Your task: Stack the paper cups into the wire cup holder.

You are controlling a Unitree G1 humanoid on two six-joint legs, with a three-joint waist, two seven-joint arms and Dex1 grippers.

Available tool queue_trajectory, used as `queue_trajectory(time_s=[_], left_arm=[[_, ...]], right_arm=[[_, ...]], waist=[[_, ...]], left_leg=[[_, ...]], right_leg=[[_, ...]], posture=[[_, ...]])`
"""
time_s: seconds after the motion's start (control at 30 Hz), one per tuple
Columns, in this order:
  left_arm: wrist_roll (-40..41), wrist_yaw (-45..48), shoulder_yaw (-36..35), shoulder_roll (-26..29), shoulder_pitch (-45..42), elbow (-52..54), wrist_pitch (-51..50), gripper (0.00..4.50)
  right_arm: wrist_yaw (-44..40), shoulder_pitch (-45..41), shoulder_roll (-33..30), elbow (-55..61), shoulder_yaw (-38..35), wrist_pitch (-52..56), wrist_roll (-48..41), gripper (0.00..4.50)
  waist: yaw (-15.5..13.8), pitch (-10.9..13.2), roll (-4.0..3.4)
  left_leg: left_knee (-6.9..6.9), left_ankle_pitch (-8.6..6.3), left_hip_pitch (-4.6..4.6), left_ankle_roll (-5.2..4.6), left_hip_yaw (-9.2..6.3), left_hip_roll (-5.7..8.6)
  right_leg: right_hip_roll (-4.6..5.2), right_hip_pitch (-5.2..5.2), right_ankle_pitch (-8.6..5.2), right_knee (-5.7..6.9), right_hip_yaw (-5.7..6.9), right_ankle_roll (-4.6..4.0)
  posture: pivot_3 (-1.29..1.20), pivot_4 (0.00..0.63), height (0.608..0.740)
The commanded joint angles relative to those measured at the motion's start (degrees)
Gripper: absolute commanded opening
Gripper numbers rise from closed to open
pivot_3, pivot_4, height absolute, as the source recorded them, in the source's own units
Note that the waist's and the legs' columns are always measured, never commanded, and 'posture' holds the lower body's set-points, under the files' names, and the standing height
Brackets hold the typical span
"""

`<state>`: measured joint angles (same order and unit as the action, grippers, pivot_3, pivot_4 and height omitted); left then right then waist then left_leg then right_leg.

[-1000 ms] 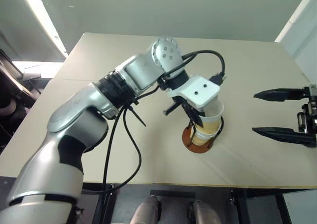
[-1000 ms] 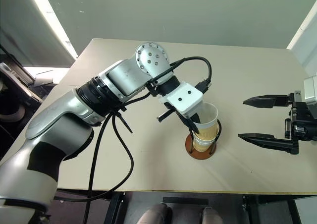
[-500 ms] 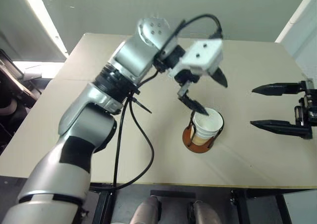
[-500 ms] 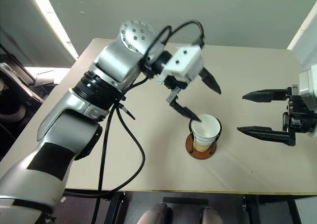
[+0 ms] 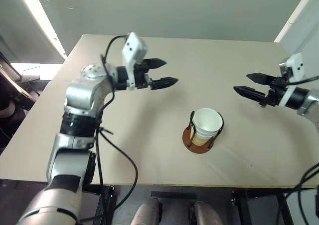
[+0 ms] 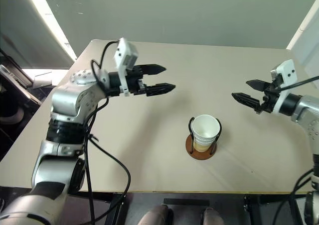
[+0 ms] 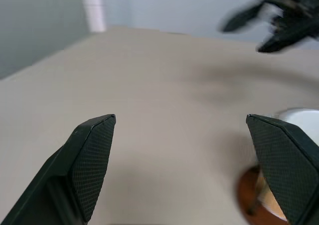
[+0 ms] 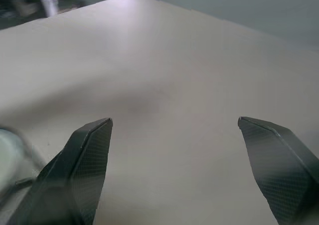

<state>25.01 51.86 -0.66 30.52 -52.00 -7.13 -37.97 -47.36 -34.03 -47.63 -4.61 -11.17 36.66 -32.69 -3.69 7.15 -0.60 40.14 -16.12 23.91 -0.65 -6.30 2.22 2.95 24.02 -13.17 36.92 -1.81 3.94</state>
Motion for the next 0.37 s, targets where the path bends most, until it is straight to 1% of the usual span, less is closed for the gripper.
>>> queue_trajectory(time_s=[0.03,0.1,0.2,0.27,0.37], left_arm=[[2.27,-6.81,-5.31,-0.78,2.56,6.86,-3.23,4.48],[2.71,-9.94,-7.41,-1.08,4.65,8.77,-4.21,4.48],[3.38,-15.06,-10.89,-2.06,7.36,10.68,-5.13,4.48],[3.43,-16.99,-11.43,-2.55,8.33,11.25,-5.14,4.48],[2.53,-20.63,-12.05,-3.69,10.98,12.21,-4.16,4.48]], right_arm=[[3.65,-2.43,2.61,-4.19,-0.57,-3.34,3.21,4.19],[4.62,-2.70,4.05,-5.73,0.45,-4.01,5.03,4.19],[8.23,-4.49,6.24,-9.94,0.25,-4.77,7.60,4.19],[9.02,-5.42,6.57,-12.35,0.32,-5.81,9.28,4.19],[11.83,-9.07,8.05,-19.73,-1.91,-8.72,10.18,4.19]], waist=[[-0.01,0.00,0.00],[-0.07,0.00,0.00],[0.05,0.00,-0.01],[-0.07,0.00,-0.01],[-0.05,0.00,-0.01]], left_leg=[[0.00,0.00,0.00,0.00,0.01,0.01],[0.01,0.01,0.00,0.01,0.00,0.01],[-0.02,0.01,-0.04,0.02,0.02,0.01],[-0.02,0.01,-0.07,0.03,0.04,0.02],[-0.02,0.01,-0.12,0.04,0.04,0.03]], right_leg=[[-0.01,0.01,0.00,0.00,-0.01,0.00],[0.00,0.01,-0.01,-0.01,0.01,-0.01],[0.00,-0.01,-0.01,0.02,-0.01,-0.03],[0.01,-0.01,-0.01,0.01,-0.02,-0.03],[0.02,-0.04,-0.01,0.01,-0.03,-0.05]], posture=[[0.00,0.150,0.740],[0.00,0.150,0.740],[0.00,0.150,0.740],[0.00,0.150,0.740],[0.00,0.150,0.740]])
